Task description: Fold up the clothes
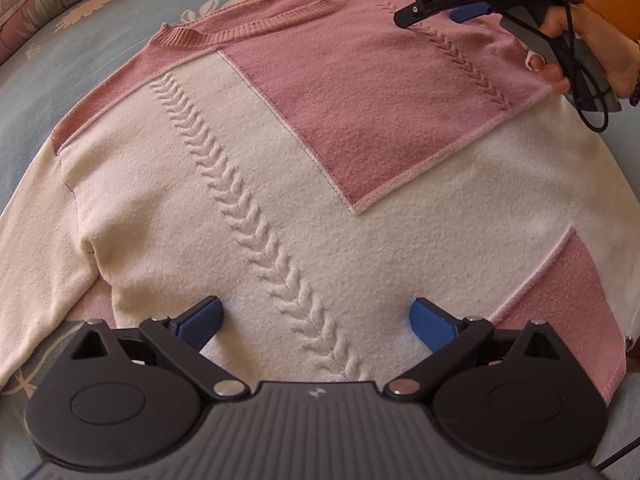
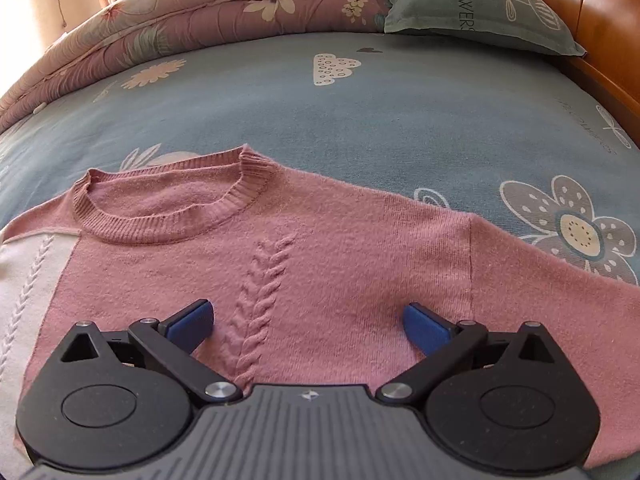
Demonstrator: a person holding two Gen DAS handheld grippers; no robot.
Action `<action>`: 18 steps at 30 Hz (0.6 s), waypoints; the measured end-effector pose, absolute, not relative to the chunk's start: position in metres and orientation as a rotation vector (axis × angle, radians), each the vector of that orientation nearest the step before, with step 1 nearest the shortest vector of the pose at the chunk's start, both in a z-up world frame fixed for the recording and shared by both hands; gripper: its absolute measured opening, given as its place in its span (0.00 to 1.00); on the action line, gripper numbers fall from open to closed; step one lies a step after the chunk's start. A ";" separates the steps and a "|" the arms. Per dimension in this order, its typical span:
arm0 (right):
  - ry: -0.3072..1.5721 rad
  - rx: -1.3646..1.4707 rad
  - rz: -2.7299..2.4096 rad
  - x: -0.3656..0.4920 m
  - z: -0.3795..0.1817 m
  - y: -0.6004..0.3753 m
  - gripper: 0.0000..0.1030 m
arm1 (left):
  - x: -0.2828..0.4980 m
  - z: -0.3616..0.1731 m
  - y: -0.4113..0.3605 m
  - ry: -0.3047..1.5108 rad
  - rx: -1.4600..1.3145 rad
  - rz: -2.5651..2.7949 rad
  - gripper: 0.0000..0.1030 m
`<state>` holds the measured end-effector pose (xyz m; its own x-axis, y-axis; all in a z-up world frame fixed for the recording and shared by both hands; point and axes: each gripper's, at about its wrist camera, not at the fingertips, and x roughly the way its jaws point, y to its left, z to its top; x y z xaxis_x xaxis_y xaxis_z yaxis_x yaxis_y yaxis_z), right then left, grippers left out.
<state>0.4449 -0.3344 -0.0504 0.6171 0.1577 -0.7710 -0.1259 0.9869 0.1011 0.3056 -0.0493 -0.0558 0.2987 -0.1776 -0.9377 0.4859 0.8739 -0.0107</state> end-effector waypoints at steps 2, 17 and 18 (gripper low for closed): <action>0.882 0.041 0.149 0.464 -0.053 -0.340 1.00 | 0.305 -0.056 -0.049 1.188 0.298 -0.450 0.98; 0.955 0.010 0.165 0.450 -0.041 -0.322 1.00 | 0.296 -0.041 -0.040 1.093 0.355 -0.459 0.98; 0.958 -0.015 0.162 0.447 -0.049 -0.317 1.00 | 0.297 -0.044 -0.036 1.109 0.348 -0.457 0.98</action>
